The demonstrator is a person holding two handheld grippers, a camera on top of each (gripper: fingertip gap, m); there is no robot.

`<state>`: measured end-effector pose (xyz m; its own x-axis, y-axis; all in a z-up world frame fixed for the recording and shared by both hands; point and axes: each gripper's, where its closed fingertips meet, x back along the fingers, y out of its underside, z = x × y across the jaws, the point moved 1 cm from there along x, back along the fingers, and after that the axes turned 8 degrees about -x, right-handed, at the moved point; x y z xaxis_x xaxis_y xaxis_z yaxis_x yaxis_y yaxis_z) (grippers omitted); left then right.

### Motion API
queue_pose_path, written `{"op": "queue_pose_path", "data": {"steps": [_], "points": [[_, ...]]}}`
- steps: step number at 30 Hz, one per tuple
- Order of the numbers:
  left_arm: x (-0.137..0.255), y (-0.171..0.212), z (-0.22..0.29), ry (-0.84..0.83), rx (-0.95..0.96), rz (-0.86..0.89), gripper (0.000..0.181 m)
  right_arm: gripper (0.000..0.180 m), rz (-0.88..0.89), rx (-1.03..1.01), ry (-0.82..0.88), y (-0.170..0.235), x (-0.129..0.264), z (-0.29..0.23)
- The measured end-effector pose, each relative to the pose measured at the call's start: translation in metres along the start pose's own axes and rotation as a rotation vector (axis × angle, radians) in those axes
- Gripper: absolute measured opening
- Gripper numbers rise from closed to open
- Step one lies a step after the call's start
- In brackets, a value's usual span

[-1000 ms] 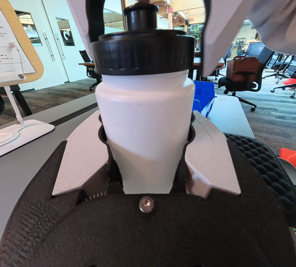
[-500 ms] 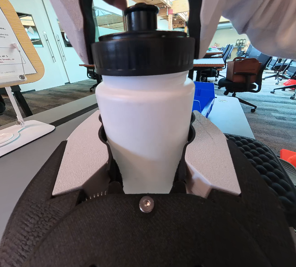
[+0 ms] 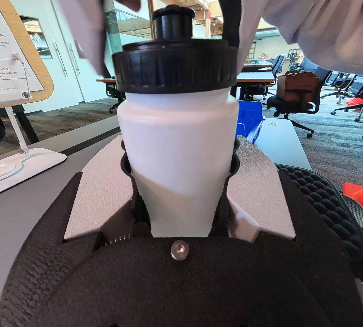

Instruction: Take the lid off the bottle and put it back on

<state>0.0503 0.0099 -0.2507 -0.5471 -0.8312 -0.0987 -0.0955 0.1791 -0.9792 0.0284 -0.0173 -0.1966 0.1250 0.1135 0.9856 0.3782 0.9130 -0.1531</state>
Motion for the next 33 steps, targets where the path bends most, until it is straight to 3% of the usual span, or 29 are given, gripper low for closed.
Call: {"op": "queue_pose_path", "data": {"steps": [1, 3, 7, 9, 13, 15, 18, 19, 21, 25, 27, 28, 30, 33], "points": [[0.000, 0.000, 0.000, -0.001, 0.000, 0.000, 0.100, 0.071, 0.010, -0.011, -0.042, 0.000, -0.001, -0.005], [0.000, 0.000, -0.001, -0.008, 0.004, 0.000, 0.100, 0.071, 0.012, -0.102, -0.041, 0.000, -0.001, -0.004], [-0.001, 0.000, 0.000, -0.005, 0.001, -0.005, 0.100, 0.072, -0.089, -0.508, 0.000, 0.002, -0.001, -0.005], [0.000, 0.000, 0.000, -0.002, 0.000, -0.002, 0.100, 0.072, -0.109, -0.605, 0.028, 0.002, -0.001, -0.005], [0.000, 0.000, 0.000, 0.003, -0.001, 0.003, 0.100, 0.103, -0.015, -0.396, 0.063, 0.000, 0.003, 0.005], [0.000, 0.000, 0.001, 0.007, 0.000, 0.005, 0.100, 0.100, 0.058, -0.206, 0.045, -0.002, 0.005, 0.003], [0.000, 0.000, 0.000, 0.005, 0.002, 0.006, 0.100, 0.080, 0.087, -0.051, 0.026, 0.003, 0.003, 0.001], [0.000, 0.000, 0.000, 0.006, 0.001, 0.006, 0.100, 0.069, 0.097, -0.054, -0.020, 0.002, 0.002, -0.004], [0.001, 0.000, -0.001, -0.001, 0.000, 0.006, 0.100, 0.070, 0.094, -0.129, -0.025, 0.001, 0.002, -0.004], [0.000, 0.000, 0.000, -0.002, -0.002, 0.004, 0.100, 0.070, -0.022, -0.516, 0.030, 0.003, 0.001, -0.006], [0.001, 0.000, 0.001, 0.001, -0.007, 0.006, 0.100, 0.071, -0.021, -0.606, 0.082, 0.001, 0.001, -0.007], [0.001, 0.000, 0.001, 0.000, -0.005, 0.004, 0.100, 0.077, 0.010, -0.585, 0.093, 0.001, 0.001, -0.009], [0.001, 0.000, 0.001, 0.003, -0.005, 0.000, 0.100, 0.105, 0.167, -0.546, 0.117, -0.001, 0.000, -0.009], [0.002, -0.001, 0.001, 0.003, -0.007, 0.004, 0.100, 0.111, 0.655, -0.514, 0.125, -0.016, 0.004, -0.008]]}}
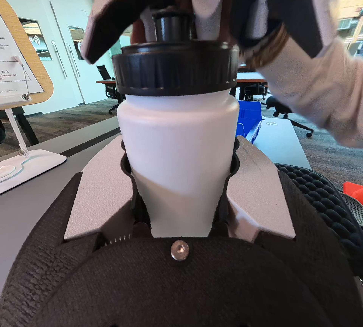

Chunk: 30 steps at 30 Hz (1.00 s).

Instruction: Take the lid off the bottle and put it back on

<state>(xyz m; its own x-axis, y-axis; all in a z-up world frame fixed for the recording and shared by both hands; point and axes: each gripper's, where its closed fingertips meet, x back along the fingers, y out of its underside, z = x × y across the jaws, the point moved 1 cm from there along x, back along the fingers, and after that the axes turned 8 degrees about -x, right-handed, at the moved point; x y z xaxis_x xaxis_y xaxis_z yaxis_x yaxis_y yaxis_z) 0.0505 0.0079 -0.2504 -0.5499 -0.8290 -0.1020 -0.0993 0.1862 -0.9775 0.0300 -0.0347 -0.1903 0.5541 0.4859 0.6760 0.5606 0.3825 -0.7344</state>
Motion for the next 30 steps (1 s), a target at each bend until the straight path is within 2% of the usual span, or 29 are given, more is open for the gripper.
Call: {"op": "queue_pose_path", "data": {"steps": [2, 4, 5, 7, 12, 17, 20, 22, 25, 28, 29, 30], "points": [[0.000, 0.000, 0.000, 0.000, 0.002, 0.000, 0.100, 0.107, 0.238, -0.038, -0.009, -0.002, 0.000, 0.006], [-0.001, 0.000, -0.001, 0.000, 0.004, 0.001, 0.100, 0.092, 0.425, -0.045, -0.026, -0.007, 0.000, 0.006], [-0.001, 0.000, -0.001, -0.001, 0.004, 0.002, 0.100, 0.084, 0.474, -0.050, -0.026, -0.007, -0.001, 0.006], [-0.001, 0.000, -0.001, -0.002, 0.004, 0.003, 0.100, 0.082, 0.536, -0.047, 0.002, -0.007, -0.001, 0.007], [-0.001, 0.001, -0.001, -0.015, 0.001, -0.001, 0.100, 0.076, 0.648, -0.102, 0.119, -0.007, 0.002, 0.012], [-0.001, 0.000, 0.000, -0.017, -0.006, 0.002, 0.100, 0.088, 0.722, -0.197, 0.289, -0.006, 0.008, 0.001], [-0.001, 0.000, 0.000, -0.016, -0.005, 0.008, 0.100, 0.086, 0.759, -0.215, 0.324, -0.003, 0.014, -0.005], [-0.001, 0.000, 0.000, -0.013, -0.001, 0.004, 0.100, 0.096, 0.811, -0.229, 0.334, -0.002, 0.019, 0.003], [-0.002, 0.000, 0.000, -0.012, 0.001, 0.004, 0.100, 0.111, 0.803, -0.257, 0.254, -0.003, 0.012, 0.015], [-0.002, 0.001, -0.002, -0.023, 0.001, 0.001, 0.100, 0.104, 0.757, -0.250, 0.226, -0.003, 0.000, 0.017], [-0.002, 0.001, -0.003, -0.030, 0.000, -0.001, 0.100, 0.092, 0.753, -0.232, 0.239, -0.002, 0.001, 0.015], [-0.002, 0.001, -0.003, -0.032, -0.001, -0.003, 0.100, 0.089, 0.760, -0.226, 0.249, -0.002, 0.002, 0.012]]}}
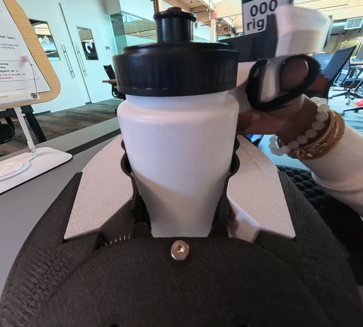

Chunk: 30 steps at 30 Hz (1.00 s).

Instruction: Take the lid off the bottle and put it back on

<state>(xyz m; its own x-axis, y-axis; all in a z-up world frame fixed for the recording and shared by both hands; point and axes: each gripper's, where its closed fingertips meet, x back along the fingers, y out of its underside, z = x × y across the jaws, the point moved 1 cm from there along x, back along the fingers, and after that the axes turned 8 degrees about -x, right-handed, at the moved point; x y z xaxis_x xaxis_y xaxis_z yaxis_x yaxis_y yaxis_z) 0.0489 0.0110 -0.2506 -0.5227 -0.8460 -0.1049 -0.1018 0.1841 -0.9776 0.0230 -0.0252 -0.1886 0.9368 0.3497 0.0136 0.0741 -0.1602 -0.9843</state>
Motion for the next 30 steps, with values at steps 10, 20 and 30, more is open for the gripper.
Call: {"op": "queue_pose_path", "data": {"steps": [10, 20, 30], "points": [[0.001, 0.000, -0.002, -0.023, 0.002, 0.003, 0.100, 0.069, 0.087, 0.032, 0.195, 0.004, 0.036, -0.015], [0.000, 0.000, -0.001, -0.013, 0.002, -0.002, 0.100, 0.109, -0.078, 0.014, -0.011, 0.005, 0.006, 0.002], [0.000, 0.000, -0.002, -0.019, 0.001, -0.004, 0.100, 0.088, -0.048, 0.060, 0.140, 0.011, 0.012, -0.002]]}}
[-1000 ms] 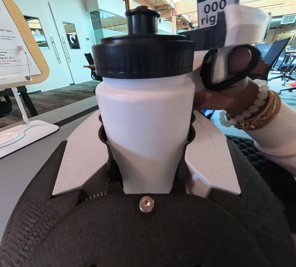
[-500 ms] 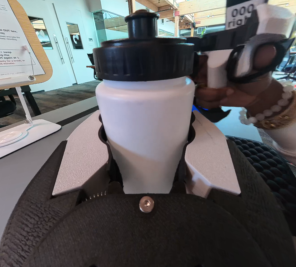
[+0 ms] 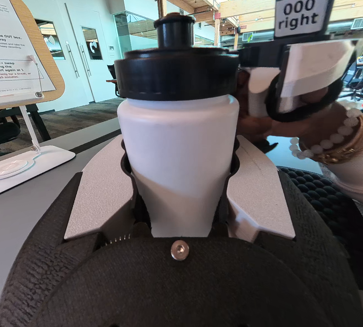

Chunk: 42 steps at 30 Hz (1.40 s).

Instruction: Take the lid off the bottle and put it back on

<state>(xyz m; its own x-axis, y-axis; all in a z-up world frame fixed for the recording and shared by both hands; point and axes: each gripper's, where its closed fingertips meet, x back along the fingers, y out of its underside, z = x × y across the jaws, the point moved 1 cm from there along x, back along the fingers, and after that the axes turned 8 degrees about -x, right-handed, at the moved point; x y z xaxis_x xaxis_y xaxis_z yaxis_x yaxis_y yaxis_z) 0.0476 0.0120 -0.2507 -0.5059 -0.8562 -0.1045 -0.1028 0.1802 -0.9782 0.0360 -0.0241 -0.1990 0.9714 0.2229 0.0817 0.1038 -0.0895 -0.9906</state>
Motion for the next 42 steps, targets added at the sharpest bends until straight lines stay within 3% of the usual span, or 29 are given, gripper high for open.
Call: {"op": "queue_pose_path", "data": {"steps": [5, 9, 14, 19, 24, 29, 33, 34, 39, 42], "points": [[0.001, 0.000, 0.000, -0.006, -0.002, 0.002, 0.100, 0.071, 0.075, 0.000, 0.095, 0.002, 0.019, -0.004], [0.000, 0.000, 0.000, -0.001, 0.002, 0.000, 0.100, 0.057, 0.079, -0.009, 0.053, 0.000, 0.029, -0.003], [-0.001, 0.000, 0.000, 0.005, 0.006, 0.000, 0.100, 0.096, 0.044, -0.093, -0.118, -0.010, 0.009, 0.009], [-0.001, 0.000, -0.001, 0.005, 0.008, -0.001, 0.100, 0.089, -0.053, -0.019, -0.189, -0.004, -0.018, 0.004], [-0.001, 0.001, -0.001, -0.002, 0.008, -0.008, 0.100, 0.088, -0.028, 0.001, -0.103, -0.002, -0.009, 0.004], [-0.001, 0.001, -0.001, -0.008, 0.007, -0.011, 0.100, 0.077, 0.055, -0.029, -0.019, 0.000, 0.017, 0.001], [-0.001, 0.001, -0.002, -0.007, 0.010, -0.009, 0.100, 0.043, 0.089, -0.006, -0.078, 0.000, 0.035, -0.012], [-0.001, 0.001, -0.002, -0.006, 0.009, -0.012, 0.100, 0.043, 0.114, -0.015, -0.095, -0.004, 0.038, -0.012], [-0.001, 0.001, -0.002, -0.006, 0.010, -0.010, 0.100, 0.089, 0.100, -0.050, -0.088, -0.015, 0.018, 0.012], [-0.002, 0.001, -0.002, -0.003, 0.011, -0.009, 0.100, 0.094, -0.014, -0.012, -0.160, -0.006, -0.007, 0.009]]}}
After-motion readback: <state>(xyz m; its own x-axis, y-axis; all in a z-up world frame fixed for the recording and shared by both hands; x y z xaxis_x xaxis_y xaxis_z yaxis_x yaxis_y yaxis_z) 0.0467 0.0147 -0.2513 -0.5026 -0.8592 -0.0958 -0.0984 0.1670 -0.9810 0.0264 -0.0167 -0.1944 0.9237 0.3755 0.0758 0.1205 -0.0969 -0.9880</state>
